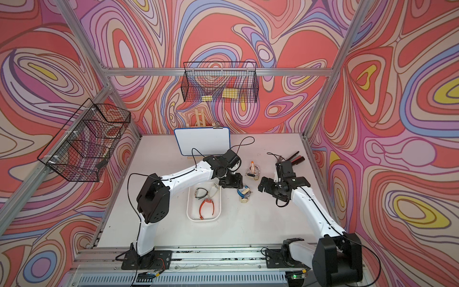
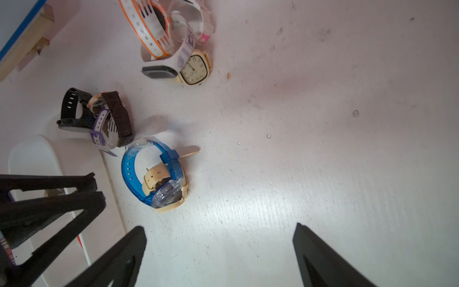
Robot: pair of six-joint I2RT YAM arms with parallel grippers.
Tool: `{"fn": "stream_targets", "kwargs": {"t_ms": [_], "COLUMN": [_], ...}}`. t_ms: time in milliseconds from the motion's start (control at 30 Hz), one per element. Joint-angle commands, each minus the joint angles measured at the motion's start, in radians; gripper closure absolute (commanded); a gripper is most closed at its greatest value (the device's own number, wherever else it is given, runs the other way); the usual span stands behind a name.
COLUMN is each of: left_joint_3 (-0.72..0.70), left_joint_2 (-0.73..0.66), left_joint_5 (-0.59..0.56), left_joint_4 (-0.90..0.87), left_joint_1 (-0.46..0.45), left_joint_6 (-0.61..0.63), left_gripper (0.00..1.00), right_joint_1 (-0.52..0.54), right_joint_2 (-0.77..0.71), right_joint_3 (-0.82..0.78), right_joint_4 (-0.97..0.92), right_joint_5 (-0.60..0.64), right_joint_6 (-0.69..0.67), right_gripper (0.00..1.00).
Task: Put the watch into the storage box
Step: Pick up the watch at the center of the board.
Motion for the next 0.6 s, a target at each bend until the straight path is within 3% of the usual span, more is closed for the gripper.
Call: {"fn": "stream_targets", "kwargs": {"t_ms": [0, 567], "left_joint_3": [0.042, 0.137], "left_joint_2": [0.039, 0.150], "left_joint_5": [-0.024, -0.065], "left_joint_4": [-0.052, -0.107], "left_joint_1": [-0.001, -0.001], "left_joint_6": [0.024, 0.054], "left_gripper": [0.48, 0.60], "right_joint_1": [-0.005, -0.004], "right_joint_2": [-0.025, -0.128], "right_joint_3": [-0.010, -0.008], "right_joint_4": [-0.006, -0.024], "right_joint_5": [-0.006, -0.181], "right_joint_6": [-0.006, -0.051], "right_gripper": [0.02, 0.02]}}
